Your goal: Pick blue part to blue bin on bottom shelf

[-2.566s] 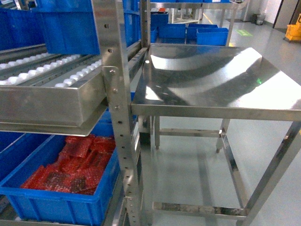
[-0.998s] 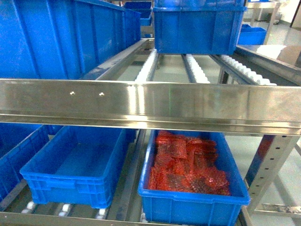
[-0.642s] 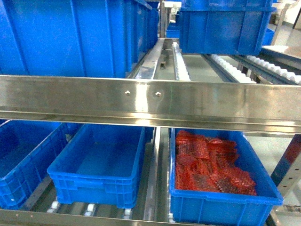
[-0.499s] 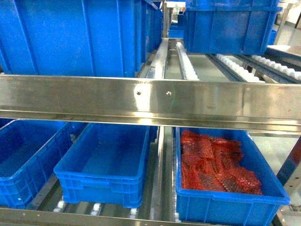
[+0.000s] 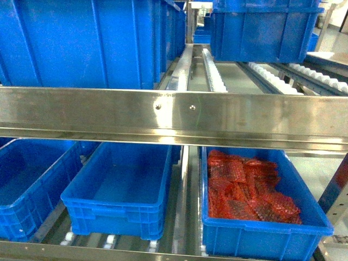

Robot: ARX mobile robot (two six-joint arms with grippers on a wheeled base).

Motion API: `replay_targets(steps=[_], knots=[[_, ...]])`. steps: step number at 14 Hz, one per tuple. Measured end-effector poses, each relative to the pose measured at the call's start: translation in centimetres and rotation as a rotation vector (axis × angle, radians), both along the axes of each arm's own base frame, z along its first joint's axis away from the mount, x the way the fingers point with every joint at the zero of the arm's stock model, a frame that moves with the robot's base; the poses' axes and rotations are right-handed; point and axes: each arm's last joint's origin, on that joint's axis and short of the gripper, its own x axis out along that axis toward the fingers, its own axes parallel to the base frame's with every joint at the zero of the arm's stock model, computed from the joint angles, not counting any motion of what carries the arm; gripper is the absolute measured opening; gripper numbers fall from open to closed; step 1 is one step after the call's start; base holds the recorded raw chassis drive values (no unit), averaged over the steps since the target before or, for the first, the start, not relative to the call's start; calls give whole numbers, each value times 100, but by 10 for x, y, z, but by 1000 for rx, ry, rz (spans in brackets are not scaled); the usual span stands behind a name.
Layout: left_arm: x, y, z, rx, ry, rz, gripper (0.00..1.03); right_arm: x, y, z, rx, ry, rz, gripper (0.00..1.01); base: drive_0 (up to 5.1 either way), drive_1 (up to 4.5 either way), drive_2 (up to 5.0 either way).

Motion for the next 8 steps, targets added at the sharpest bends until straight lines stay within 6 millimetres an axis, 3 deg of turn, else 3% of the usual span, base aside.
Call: replay_targets(steps=[8], knots=[[0, 0, 0, 0, 0, 0, 43, 0, 0, 0, 0, 0, 0, 98, 0, 0, 0]])
